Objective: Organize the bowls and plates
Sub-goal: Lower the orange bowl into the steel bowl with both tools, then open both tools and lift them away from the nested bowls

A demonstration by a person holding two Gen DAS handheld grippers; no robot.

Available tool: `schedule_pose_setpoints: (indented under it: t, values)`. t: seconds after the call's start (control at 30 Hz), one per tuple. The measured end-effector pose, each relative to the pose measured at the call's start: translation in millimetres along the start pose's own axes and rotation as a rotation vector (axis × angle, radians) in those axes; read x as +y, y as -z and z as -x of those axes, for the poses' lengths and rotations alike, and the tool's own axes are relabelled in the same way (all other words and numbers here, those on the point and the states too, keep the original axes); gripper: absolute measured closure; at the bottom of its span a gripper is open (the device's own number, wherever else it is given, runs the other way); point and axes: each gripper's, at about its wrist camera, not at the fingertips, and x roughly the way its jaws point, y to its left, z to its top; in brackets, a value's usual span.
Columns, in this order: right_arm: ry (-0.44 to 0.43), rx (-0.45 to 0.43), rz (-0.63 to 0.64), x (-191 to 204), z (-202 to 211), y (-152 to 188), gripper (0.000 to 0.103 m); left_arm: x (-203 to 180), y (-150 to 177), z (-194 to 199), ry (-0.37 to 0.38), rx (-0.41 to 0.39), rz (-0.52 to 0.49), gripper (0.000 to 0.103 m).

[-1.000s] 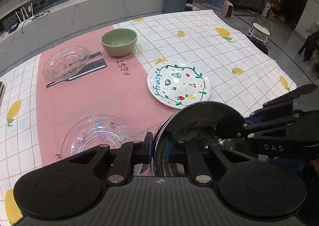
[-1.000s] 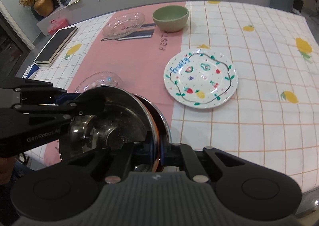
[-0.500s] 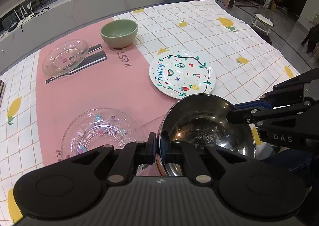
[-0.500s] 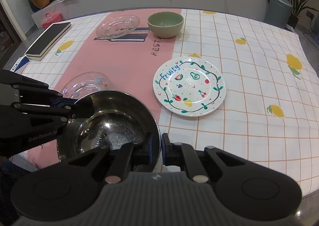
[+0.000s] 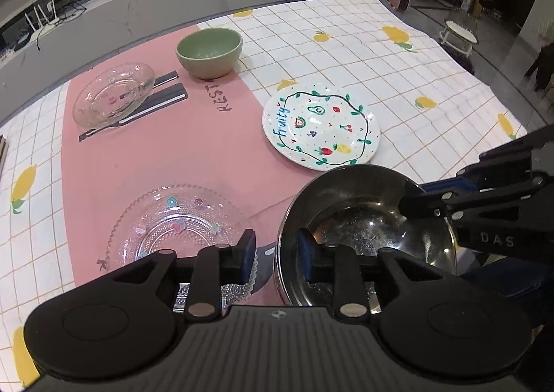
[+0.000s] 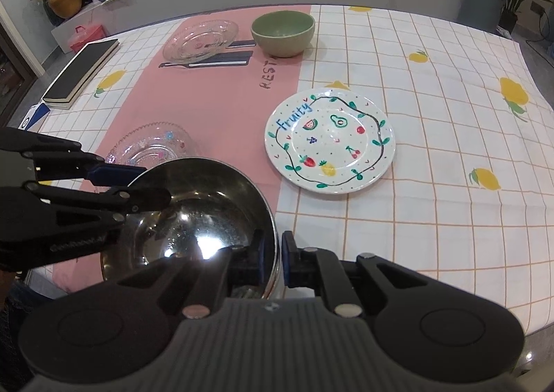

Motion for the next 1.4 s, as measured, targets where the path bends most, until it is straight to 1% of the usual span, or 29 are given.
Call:
schedule_pose_setpoints:
  t: [0.1,0.2,0.33,0.57,0.73,0.83,0.93,1.03,1.2,1.3,1.4]
  values:
    - [-0.010,-0.015,-0.017,-2.8,4.3,-2.6,0.091,4.4,-1.4,3.9,0.026,-0.014,0.025,0.071]
    - [-0.013,-0.041,-0.039,-6.7,11.9,-7.8,0.084,8.2,-5.4,10.0,0.046,-0.035,0.049,0.070]
    - [-0.021,-0.074,-0.050,-8.4,20.7,-14.6,0.077,14.0,-14.1,18.3,0.051,-0.077,0.071,0.062]
    - [-0.030,-0.121,-0.071,-12.8,30.8,-30.6,0.075,27.8,-27.6,19.9,0.073,-0.111,0.147,0.061]
    - [-0.038,-0.137,-0.077,-10.7,33.8,-41.7,0.075,37.6,-32.9,15.1,0.041,-0.119,0.172,0.061]
    - [-0.044,-0.140,-0.084,-9.4,35.3,-52.8,0.072,48.2,-37.9,12.2,0.022,-0.126,0.200,0.061]
    - [-0.064,-0.160,-0.101,-7.7,39.0,-68.2,0.071,62.8,-45.2,5.7,-0.027,-0.149,0.233,0.058]
    - [-0.091,-0.172,-0.124,-7.3,40.5,-83.6,0.070,76.5,-53.0,-5.1,-0.064,-0.148,0.274,0.058]
    - [-0.112,-0.166,-0.135,-6.3,36.9,-102.3,0.066,93.2,-65.1,-18.6,-0.062,-0.151,0.354,0.058]
    - [-0.112,-0.165,-0.139,-5.1,32.1,-116.2,0.057,96.0,-72.4,-25.0,-0.064,-0.154,0.374,0.057]
    - [-0.117,-0.166,-0.160,-7.1,25.9,-132.4,0.056,97.3,-76.9,-31.7,-0.076,-0.145,0.388,0.054]
